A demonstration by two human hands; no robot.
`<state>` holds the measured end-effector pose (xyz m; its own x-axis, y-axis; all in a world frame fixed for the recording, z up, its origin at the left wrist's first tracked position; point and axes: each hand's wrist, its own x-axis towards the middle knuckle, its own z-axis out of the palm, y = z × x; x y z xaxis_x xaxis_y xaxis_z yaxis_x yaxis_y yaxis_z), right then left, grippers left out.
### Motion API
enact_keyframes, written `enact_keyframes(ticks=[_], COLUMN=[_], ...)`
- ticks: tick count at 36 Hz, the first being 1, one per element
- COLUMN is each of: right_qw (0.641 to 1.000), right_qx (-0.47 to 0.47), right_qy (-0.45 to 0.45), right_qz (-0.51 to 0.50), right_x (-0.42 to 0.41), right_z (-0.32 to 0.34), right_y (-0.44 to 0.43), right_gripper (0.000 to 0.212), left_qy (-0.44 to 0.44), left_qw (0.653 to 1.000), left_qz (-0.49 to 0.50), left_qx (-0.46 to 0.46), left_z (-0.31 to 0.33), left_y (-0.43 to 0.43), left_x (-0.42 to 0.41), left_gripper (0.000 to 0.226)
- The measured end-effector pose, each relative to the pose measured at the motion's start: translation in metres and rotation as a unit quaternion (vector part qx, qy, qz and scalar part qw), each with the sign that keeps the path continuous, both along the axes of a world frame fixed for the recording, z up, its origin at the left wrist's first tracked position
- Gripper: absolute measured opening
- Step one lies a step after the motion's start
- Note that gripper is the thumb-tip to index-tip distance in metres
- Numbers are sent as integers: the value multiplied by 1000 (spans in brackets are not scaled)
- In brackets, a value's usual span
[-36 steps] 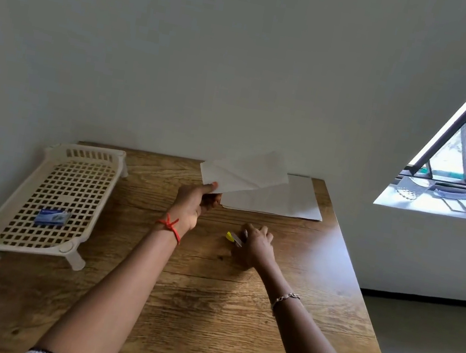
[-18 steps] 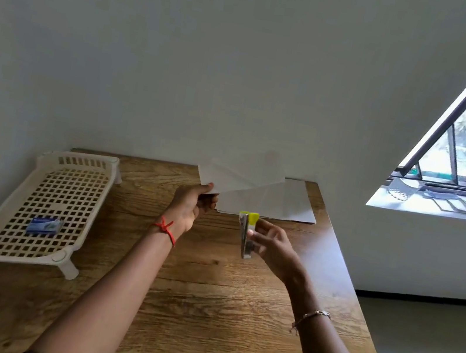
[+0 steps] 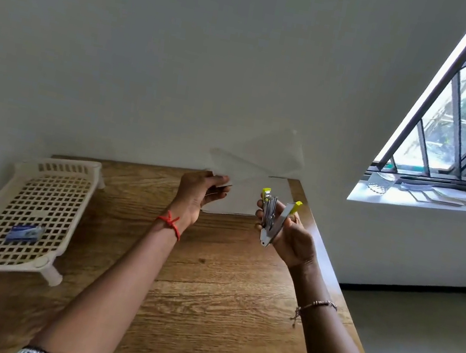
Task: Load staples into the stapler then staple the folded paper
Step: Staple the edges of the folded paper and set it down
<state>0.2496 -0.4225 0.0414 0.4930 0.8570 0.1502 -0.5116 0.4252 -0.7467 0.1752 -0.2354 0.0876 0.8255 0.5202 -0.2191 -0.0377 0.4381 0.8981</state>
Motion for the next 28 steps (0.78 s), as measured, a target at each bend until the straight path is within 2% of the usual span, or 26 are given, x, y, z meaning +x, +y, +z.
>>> enact_keyframes(ticks=[4, 9, 18, 28], right_qw=[999, 995, 994, 994], right_qx=[-22, -74, -85, -84], right_qy=[-26, -53, -70, -68], right_qz=[-30, -42, -26, -25], right_x=[-3, -7, -16, -25], right_z=[6, 13, 18, 22], right_y=[4, 11, 17, 20], right_gripper=[59, 78, 65, 70], left_qy=[-7, -25, -34, -13], left_qw=[1000, 999, 998, 995], left_qz=[-15, -19, -23, 7], left_qx=[14, 23, 43, 95], left_z=[7, 14, 17, 14], left_y=[-8, -13, -22, -26], left_x=[-1, -6, -15, -23], left_gripper=[9, 10, 10, 10])
